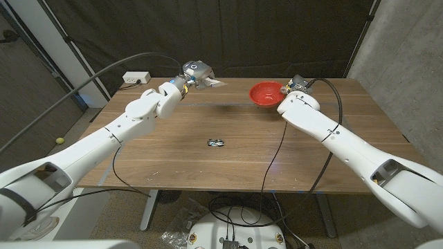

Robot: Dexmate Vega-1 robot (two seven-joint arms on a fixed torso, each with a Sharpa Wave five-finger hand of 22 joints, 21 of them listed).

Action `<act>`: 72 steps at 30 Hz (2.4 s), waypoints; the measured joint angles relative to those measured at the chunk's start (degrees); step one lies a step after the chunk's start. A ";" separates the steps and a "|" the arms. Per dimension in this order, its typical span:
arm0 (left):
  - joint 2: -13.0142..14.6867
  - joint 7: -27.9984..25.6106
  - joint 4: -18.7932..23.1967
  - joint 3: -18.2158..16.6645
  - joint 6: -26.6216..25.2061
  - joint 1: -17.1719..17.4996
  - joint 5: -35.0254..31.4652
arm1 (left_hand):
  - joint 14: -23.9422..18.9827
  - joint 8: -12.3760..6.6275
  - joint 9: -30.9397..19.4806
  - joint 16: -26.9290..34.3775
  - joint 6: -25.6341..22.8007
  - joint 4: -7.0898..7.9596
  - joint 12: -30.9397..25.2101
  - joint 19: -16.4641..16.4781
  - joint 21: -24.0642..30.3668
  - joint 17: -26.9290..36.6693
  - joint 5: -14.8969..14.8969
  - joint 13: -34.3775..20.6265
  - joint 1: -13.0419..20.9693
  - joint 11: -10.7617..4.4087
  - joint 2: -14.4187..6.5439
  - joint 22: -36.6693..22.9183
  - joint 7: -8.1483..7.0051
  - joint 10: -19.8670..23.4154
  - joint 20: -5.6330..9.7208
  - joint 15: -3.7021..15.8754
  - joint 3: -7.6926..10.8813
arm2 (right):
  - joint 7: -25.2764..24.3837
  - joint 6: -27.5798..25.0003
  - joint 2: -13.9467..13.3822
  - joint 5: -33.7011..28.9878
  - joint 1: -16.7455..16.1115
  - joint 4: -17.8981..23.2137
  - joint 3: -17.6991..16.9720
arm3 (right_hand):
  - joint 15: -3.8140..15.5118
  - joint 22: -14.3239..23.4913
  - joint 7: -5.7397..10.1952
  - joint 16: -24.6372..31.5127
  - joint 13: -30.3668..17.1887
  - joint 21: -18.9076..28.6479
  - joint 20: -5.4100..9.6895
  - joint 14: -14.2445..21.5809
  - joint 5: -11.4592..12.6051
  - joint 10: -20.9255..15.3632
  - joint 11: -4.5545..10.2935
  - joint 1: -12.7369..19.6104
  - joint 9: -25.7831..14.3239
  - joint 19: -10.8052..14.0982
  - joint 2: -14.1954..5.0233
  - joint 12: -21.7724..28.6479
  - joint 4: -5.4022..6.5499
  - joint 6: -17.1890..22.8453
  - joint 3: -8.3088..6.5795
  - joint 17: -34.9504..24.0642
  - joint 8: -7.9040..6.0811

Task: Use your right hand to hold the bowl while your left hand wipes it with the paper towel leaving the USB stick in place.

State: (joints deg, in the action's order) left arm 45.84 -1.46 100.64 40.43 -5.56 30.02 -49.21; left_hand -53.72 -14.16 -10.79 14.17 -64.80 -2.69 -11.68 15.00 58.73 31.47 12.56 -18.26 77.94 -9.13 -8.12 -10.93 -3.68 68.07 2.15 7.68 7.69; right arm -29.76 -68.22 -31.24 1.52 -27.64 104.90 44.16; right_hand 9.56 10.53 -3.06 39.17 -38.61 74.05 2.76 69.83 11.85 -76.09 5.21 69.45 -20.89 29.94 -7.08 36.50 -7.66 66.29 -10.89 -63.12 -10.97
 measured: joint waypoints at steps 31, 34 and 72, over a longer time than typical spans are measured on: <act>-0.92 14.96 -3.09 6.32 1.74 -5.16 -12.49 | 13.60 2.85 -0.59 -3.41 16.03 3.77 1.75 -6.46 -0.41 -4.95 1.39 6.21 -8.38 -2.50 5.22 0.13 -5.25 -16.76 -1.32 -3.27 -5.34 | 18.10 -8.04 -5.16 1.17 15.65 -4.38 19.18 | 0.80 0.12 0.93 -2.40 2.08 0.33 -0.10 -0.80 -0.42 0.92 0.54 -0.61 0.19 -2.16 -0.90 -2.34 0.73 -1.55 1.05 4.93 -0.10; -0.94 16.24 -3.11 6.62 2.13 -5.42 -13.08 | 22.09 3.19 -0.82 -3.42 26.17 5.80 1.75 -9.31 -1.80 -7.03 3.36 6.55 -11.42 -2.25 6.80 0.28 -5.74 -27.93 -2.97 -4.35 -8.36 | 19.07 -8.40 -5.32 1.13 16.82 -4.68 20.75 | 1.11 0.12 1.52 -3.66 3.55 0.33 -0.05 -1.11 -0.40 1.96 0.32 -0.70 0.49 -3.34 -0.99 -3.60 0.79 -2.59 1.10 6.93 0.19; 2.03 10.61 1.86 0.91 2.55 0.27 -10.01 | 62.57 1.93 -0.65 -1.43 74.69 12.10 -0.91 -25.05 -16.18 -16.32 9.11 6.92 -34.69 8.09 4.61 -0.41 -1.89 -77.92 -10.15 -10.14 -25.71 | 21.95 -8.85 -8.89 3.65 16.68 0.87 21.27 | -14.68 -0.94 2.53 -28.98 24.04 -8.01 -7.08 -48.85 -0.63 56.51 -10.42 -24.59 8.90 -25.51 -0.28 -25.24 11.43 -42.30 9.13 40.98 0.15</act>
State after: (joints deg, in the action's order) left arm 47.87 9.15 102.50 41.34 -3.01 30.29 -59.23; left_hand 8.85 -12.22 -11.44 12.74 9.89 9.40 -12.59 -10.05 42.56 15.15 21.67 -11.34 43.25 -1.04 -3.51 -11.34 -5.57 -9.85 -8.00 -2.46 -18.02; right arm -7.81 -77.07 -40.13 5.18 -10.96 105.77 65.43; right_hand -5.13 9.59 -0.53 10.19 -14.58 66.05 -4.32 20.98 11.22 -19.59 -5.21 44.86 -11.99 4.42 -7.35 11.26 3.77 23.99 -1.76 -22.14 -10.82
